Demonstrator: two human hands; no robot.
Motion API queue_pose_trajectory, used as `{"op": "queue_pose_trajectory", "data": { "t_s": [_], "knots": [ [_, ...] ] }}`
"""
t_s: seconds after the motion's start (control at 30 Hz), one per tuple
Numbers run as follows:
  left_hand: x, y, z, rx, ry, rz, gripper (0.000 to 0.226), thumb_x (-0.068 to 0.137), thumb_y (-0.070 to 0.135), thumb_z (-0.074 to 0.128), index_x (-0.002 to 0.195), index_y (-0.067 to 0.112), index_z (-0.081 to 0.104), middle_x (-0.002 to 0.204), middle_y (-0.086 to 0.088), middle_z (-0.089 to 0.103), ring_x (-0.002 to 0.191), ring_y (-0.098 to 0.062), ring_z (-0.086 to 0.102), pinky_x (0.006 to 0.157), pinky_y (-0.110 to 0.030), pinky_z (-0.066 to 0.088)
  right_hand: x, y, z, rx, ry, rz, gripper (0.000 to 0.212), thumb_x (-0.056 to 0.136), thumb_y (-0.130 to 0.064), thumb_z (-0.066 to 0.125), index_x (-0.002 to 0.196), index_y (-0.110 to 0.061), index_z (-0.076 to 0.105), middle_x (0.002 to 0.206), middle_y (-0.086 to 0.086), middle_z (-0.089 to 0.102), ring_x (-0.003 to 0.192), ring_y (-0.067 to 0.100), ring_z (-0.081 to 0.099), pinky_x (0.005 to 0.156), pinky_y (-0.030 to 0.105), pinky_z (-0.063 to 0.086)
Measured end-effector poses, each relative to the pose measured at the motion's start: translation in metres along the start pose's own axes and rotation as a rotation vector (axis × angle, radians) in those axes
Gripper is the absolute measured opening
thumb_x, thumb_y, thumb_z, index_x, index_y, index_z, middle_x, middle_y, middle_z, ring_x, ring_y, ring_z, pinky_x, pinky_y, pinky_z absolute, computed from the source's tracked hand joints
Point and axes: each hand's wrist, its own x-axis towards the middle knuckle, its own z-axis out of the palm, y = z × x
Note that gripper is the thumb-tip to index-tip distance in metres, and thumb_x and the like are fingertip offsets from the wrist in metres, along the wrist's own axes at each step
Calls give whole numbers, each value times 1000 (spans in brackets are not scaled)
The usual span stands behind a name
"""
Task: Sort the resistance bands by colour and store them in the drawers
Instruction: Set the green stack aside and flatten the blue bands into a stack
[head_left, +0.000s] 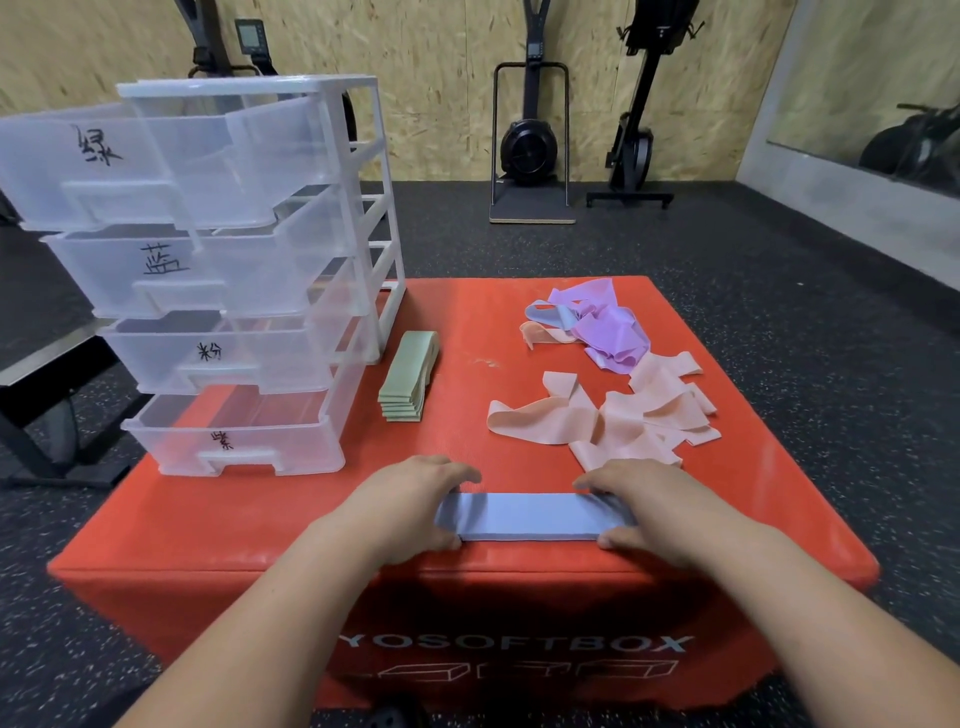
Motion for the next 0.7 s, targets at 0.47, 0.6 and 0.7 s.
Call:
{"op": "queue_pose_trajectory", "data": {
  "t_s": [0.47, 0.6, 0.7],
  "knots": [
    [65, 7, 2, -42, 170, 1, 71, 90, 58, 72, 152, 38, 44, 130, 4, 57, 121, -24, 52, 99, -44, 50, 39, 20, -9, 89, 193, 39, 54, 91, -62, 66, 142, -49, 54, 154, -14, 41, 146, 11, 31, 119, 34, 33],
    [95, 4, 6, -79, 230, -23, 67, 90, 56, 70, 150, 36, 47, 137, 5, 53, 125, -25, 52, 101, -44, 49, 68, 18, -11, 51, 170, 71, 59, 94, -64, 60, 150, -50, 45, 166, -8, 29, 154, 18, 18, 125, 38, 25],
    [115, -1, 12, -118, 251, -43, 70, 89, 57, 70, 151, 37, 45, 143, 7, 50, 128, -24, 50, 105, -44, 48, 91, 18, -12, -3, 171, 116, 65, 91, -73, 48, 152, -52, 39, 169, -5, 23, 155, 21, 16, 124, 44, 28]
  ]
}}
